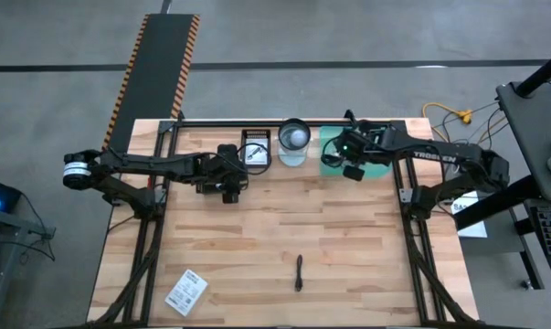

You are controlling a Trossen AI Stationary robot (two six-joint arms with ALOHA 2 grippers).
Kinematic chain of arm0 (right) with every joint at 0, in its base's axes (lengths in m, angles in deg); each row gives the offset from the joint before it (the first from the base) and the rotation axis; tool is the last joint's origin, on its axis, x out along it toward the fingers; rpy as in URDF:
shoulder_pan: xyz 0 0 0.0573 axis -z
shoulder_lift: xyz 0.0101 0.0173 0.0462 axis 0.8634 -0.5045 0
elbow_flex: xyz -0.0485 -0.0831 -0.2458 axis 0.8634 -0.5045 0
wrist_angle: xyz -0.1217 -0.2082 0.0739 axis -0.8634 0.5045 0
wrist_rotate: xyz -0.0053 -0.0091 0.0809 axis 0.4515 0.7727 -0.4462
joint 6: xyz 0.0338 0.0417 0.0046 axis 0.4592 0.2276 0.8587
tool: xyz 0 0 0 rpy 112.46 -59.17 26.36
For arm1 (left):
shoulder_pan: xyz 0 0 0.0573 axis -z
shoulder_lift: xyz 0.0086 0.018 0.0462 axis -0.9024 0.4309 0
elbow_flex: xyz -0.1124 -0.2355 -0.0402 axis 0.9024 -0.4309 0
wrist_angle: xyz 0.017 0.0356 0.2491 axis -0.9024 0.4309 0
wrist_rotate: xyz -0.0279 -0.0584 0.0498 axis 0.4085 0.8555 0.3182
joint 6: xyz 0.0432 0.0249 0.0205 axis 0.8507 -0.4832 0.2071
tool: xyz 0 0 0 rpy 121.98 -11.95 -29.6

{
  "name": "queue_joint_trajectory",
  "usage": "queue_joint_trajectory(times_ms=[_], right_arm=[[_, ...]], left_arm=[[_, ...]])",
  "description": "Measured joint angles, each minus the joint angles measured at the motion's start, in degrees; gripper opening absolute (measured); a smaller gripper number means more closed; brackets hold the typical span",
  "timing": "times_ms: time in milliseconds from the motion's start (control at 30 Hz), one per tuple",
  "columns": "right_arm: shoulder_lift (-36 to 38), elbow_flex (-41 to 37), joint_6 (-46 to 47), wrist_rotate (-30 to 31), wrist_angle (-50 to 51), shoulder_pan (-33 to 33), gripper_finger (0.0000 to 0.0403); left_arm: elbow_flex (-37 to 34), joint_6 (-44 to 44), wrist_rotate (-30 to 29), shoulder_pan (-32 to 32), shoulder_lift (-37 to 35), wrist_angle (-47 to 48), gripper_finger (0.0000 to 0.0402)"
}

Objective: Pick and place items into bin
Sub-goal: Put the top black charger cable into the light blue bin, then put the black charger cable into the green bin

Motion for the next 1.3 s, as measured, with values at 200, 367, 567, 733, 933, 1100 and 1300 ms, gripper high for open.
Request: queue_joint_trajectory(times_ms=[200, 367, 567, 733, 933, 1100, 1300], right_arm=[[0.0, -1.0, 3.9, -2.9, 0.7, 3.3, 0.0124], [0.4, -1.0, 5.4, -7.7, 0.2, 3.9, 0.0169], [0.8, -2.2, 5.9, -34.0, -10.1, 0.6, 0.0174], [0.3, -5.0, 0.0, -37.3, -21.8, -9.8, 0.0166], [-3.5, -8.1, -11.5, -37.3, -33.0, -25.4, 0.0166], [-9.6, -8.3, -8.6, -31.5, -39.8, -33.5, 0.0164], [-18.1, -5.2, -7.0, -40.9, -44.3, -36.2, 0.0164]], left_arm=[[0.0, 0.0, 0.0, 0.0, 0.0, 0.0, 0.0281], [0.0, -1.4, 0.0, 0.0, 0.0, 0.0, 0.0281], [0.0, -1.4, -0.1, 0.0, 0.0, -0.1, 0.0281], [0.0, -1.4, -0.1, 0.0, 0.0, 0.0, 0.0281], [0.0, -1.4, -0.1, 0.0, 0.0, 0.0, 0.0281], [0.0, -1.6, -0.1, 0.0, 0.0, -0.1, 0.0281], [0.0, -1.4, -0.1, 0.0, 0.0, -0.1, 0.0281]])
